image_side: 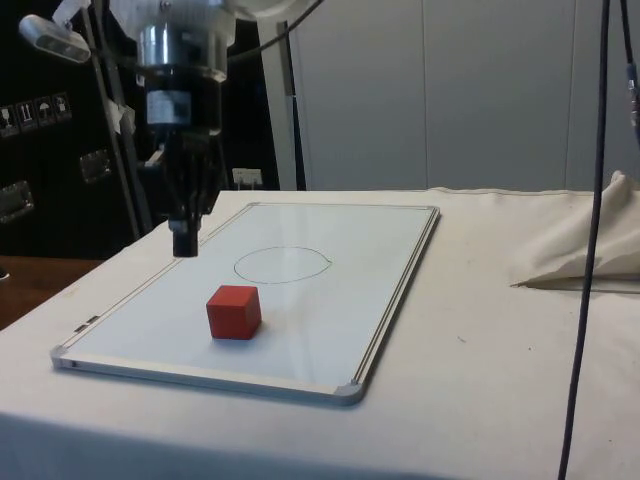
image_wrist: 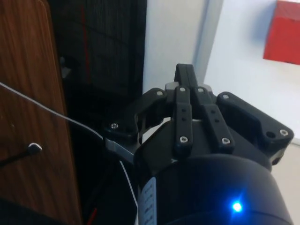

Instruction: Push the cube into the marked area.

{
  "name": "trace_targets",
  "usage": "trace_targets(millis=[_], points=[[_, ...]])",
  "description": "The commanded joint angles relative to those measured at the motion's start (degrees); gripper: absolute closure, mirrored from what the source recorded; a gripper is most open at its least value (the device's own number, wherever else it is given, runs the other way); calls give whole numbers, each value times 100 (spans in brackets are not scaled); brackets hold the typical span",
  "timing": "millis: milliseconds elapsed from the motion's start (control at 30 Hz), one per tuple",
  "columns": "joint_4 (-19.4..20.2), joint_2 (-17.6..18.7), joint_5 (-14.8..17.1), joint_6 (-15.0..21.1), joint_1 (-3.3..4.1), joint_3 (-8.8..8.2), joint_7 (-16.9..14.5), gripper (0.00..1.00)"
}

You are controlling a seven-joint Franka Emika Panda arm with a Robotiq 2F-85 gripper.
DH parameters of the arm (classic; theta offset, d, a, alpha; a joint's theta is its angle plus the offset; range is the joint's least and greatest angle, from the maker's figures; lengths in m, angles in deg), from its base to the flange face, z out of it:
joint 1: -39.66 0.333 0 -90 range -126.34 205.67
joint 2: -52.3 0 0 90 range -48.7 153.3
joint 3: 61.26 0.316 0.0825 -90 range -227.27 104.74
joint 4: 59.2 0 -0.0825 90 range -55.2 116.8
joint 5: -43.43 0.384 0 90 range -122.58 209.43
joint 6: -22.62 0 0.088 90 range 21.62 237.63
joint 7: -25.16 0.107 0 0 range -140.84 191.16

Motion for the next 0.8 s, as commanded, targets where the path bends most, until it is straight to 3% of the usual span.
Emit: trace_targets(millis=[0,400,433,733,767], points=[[-17,69,109,115,6,52,-34,100],[-149,504,201,630,-6,315,-109,100],[-115,464,115,579,0,286,-52,100],[-286,985,132,963,-11,321,-498,100],[-246,882,115,865,-6,304,-407,100]])
